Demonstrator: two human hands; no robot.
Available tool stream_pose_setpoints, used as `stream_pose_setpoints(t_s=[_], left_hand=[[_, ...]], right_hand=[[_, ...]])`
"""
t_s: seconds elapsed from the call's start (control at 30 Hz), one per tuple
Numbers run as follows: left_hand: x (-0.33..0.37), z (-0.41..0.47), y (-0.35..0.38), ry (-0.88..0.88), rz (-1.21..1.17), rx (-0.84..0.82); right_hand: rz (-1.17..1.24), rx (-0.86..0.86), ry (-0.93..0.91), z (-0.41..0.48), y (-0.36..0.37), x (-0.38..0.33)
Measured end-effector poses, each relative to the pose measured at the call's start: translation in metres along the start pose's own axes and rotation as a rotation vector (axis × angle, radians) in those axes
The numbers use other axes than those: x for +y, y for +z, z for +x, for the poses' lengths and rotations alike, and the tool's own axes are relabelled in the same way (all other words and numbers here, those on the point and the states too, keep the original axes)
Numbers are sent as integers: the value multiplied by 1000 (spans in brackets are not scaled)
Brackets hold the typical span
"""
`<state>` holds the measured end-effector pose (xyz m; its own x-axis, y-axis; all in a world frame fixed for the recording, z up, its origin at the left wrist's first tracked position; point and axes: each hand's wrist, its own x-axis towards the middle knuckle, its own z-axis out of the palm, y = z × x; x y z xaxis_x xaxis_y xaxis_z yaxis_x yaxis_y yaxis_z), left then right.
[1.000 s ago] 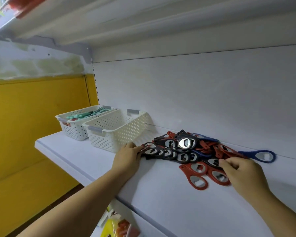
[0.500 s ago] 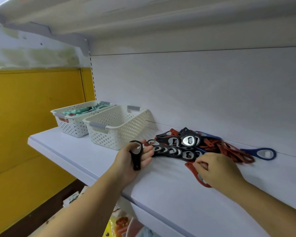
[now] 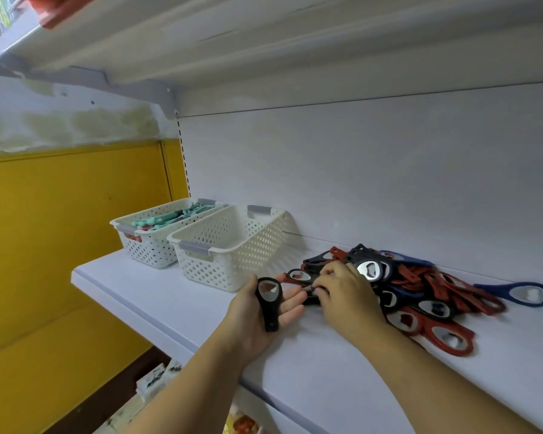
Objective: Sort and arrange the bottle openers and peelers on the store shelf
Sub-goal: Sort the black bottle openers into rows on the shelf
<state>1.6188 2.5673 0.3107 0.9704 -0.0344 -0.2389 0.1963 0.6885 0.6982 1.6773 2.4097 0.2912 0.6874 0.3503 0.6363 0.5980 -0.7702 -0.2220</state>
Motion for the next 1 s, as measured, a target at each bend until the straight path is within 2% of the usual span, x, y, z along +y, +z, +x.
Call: stream_pose_setpoints(t_s=[0.07,0.17,0.23,0.3,0.4,0.5,0.57,0.63,0.8,0.87,1.0], left_hand=[[-1,1,-1,-3,-11,5],[-1,3,-3,-5,-33,26],[-1,5,-4,-21,-28,25],[-2,4,-2,-50,44,-7],[-4,-6,2,-96,246,-142],[-2,-14,4,-156,254,-209],[-1,-15,3,-155,252,-188],[-2,-12,2,-146,237,-184],[-2,-5,-2,-140,121,-196],[-2,-7,-2,-142,76,-192],[-2,-5,-3,-159,11,-131]], right_hand=[[59,76,60,1,-3,2],[215,222,281,3,-16,7],[356,263,324,0,-24,11],[505,163,291,-4,-29,7],[637,20,173,-9,-27,-10],[807,-36,224,-6,-24,-23],[747,37,272,-6,-20,-17],[508,83,253,-7,-20,-3],[-45,-242,108,-11,-17,12],[-68,-198,59,-12,-13,9],[111,-46,103,-9,-7,10]])
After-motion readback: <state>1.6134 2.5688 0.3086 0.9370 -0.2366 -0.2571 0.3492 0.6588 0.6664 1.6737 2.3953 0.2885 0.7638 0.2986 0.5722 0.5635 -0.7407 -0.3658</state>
